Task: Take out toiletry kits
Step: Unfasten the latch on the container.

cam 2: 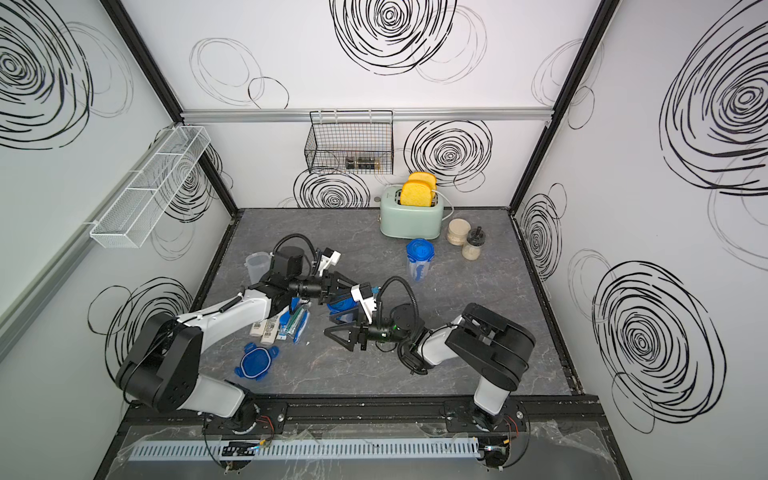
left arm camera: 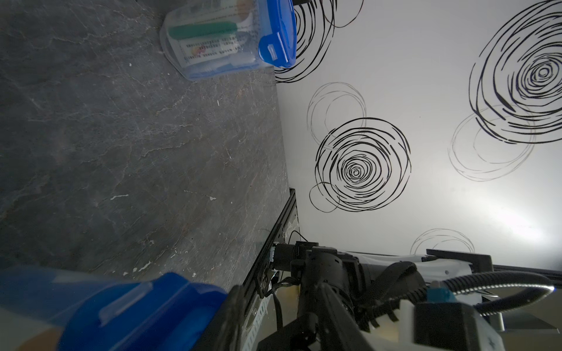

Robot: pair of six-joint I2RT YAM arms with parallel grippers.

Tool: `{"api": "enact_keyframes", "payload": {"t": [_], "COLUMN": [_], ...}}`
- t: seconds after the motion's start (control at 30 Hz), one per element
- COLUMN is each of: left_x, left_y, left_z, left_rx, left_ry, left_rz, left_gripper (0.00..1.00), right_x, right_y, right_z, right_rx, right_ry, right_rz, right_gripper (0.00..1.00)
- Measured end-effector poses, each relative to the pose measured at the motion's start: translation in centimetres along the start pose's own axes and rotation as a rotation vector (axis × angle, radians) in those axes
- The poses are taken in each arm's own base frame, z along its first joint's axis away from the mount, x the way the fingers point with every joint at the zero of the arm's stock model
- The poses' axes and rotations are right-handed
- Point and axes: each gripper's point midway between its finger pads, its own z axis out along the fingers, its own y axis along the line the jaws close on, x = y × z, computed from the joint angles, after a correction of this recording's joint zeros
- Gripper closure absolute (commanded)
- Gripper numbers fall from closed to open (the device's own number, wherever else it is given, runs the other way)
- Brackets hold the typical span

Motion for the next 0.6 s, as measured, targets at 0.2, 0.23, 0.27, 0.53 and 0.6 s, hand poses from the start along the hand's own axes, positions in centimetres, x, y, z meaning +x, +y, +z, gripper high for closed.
{"api": "enact_keyframes", "payload": {"t": [0.2, 0.23, 0.27, 0.53, 0.6], "left_x": [-0.4, -0.6, -0.8, -2.0, -1.8], "left_y": [-0.4, -0.5, -0.7, -4.4, -5.1], "left_z": [-0.7, -0.9, -1.2, -6.3, -7.9], "left_rx": [-0.048, -0.065, -0.082, -0.145, -0.173], "left_ry": [0.0, -0.003, -0.007, -0.133, -0.179], "left_rz": [-0.001, -0.001, 0.001, 0.097, 0.133], "left_gripper": [0.45, 0.43, 0.42, 0.35, 0.35], "right_x": [-0.6, -0.8, -1.0, -3.8, -4.7], "right_y": [1.1, 1.2, 1.3, -2.5, -4.3], "right_z": [-0.8, -0.9, -1.2, -4.8, -5.7], "right_rx": [0.044, 0.053, 0.065, 0.253, 0.319], "right_ry": [0.071, 0.082, 0.091, 0.1, 0.101], "right_rz": [-0.099, -0.117, -0.137, -0.161, -0.138], "right_gripper": [0.23, 0.23, 0.22, 0.22, 0.2]}}
